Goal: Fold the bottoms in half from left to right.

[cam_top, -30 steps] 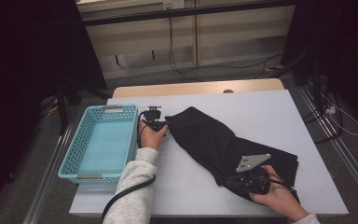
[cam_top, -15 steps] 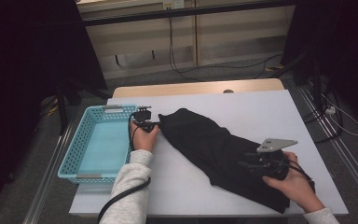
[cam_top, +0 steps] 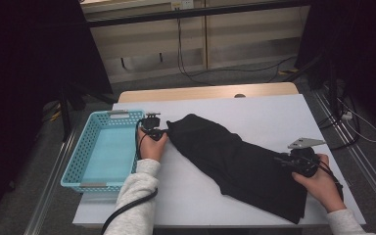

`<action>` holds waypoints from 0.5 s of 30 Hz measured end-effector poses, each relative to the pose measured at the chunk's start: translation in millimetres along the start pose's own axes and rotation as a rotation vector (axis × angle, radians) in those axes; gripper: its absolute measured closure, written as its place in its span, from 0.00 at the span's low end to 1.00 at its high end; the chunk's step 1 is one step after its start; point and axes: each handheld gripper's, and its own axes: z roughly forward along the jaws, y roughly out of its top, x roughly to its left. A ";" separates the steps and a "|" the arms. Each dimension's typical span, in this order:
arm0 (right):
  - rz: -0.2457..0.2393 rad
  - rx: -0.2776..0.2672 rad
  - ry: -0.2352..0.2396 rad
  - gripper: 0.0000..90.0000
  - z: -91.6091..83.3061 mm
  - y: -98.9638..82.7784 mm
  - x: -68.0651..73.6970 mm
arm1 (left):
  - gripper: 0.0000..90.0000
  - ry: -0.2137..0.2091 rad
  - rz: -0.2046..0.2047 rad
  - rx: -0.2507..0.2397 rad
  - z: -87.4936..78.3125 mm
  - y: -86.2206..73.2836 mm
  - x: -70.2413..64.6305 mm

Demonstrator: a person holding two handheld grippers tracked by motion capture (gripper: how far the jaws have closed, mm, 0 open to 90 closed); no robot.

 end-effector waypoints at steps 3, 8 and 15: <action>0.026 0.000 0.013 0.79 1.5 -0.4 -4.3 | 0.99 -0.004 -0.007 -0.002 -0.4 0.0 0.0; 0.045 0.001 0.042 1.00 3.2 0.8 -10.0 | 0.99 0.001 -0.007 -0.001 0.1 -0.7 0.1; 0.063 -0.023 -0.003 1.00 -6.9 1.6 -23.6 | 0.99 0.003 -0.005 0.003 0.6 -1.1 1.7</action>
